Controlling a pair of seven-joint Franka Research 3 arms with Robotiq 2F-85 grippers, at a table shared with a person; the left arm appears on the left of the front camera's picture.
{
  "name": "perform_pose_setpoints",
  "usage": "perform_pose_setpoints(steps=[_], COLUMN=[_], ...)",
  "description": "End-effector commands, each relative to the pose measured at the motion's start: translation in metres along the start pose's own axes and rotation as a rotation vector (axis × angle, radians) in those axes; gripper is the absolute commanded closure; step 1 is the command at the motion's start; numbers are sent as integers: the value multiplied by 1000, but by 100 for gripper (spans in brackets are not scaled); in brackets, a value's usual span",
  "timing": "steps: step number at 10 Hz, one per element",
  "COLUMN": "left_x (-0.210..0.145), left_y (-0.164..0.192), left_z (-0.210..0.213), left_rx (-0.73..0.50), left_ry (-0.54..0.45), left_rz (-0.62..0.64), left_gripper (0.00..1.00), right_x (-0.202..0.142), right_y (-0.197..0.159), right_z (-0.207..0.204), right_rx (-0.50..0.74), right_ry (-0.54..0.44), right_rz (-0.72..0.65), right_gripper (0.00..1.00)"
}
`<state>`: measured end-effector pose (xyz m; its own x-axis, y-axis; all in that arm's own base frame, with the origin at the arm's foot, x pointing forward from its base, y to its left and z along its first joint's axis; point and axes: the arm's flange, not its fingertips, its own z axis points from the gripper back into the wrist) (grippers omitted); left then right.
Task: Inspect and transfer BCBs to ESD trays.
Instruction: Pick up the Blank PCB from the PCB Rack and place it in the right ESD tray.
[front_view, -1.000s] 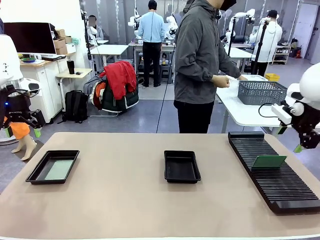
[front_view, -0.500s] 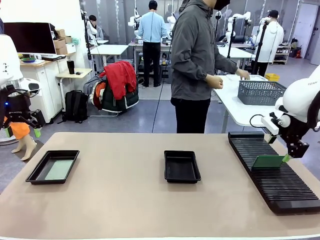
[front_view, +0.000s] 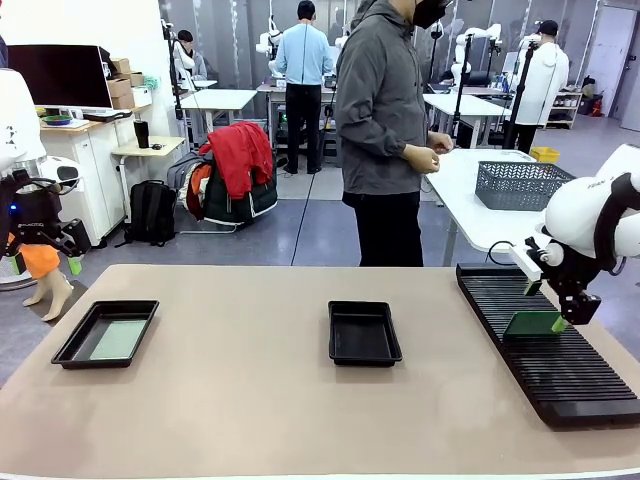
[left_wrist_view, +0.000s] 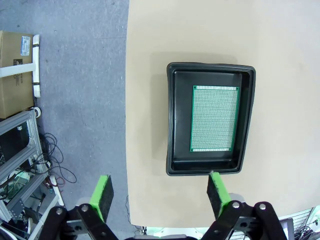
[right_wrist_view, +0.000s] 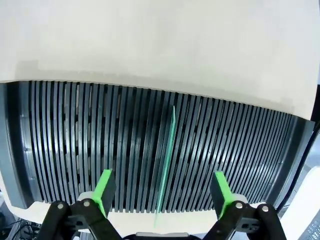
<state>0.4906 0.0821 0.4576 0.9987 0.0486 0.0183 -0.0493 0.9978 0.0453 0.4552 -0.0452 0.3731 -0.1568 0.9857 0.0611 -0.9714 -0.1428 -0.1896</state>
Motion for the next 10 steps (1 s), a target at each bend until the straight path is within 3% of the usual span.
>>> perform_pose_setpoints(steps=[1, 7, 10], left_x=[-1, -1, -1], left_y=[0, 0, 0], left_z=[-1, -1, -1], left_rx=[-4, -4, -4], left_ry=[-3, -3, -3], left_rz=[-1, -1, -1], left_gripper=[0, 0, 0], right_x=[-4, -21, -15], right_y=[0, 1, 2], right_z=[-8, -17, -11], right_rx=[-18, -33, 5], right_ry=[15, -26, 2], right_rz=[-34, -80, -60], right_gripper=[0, 0, 0])
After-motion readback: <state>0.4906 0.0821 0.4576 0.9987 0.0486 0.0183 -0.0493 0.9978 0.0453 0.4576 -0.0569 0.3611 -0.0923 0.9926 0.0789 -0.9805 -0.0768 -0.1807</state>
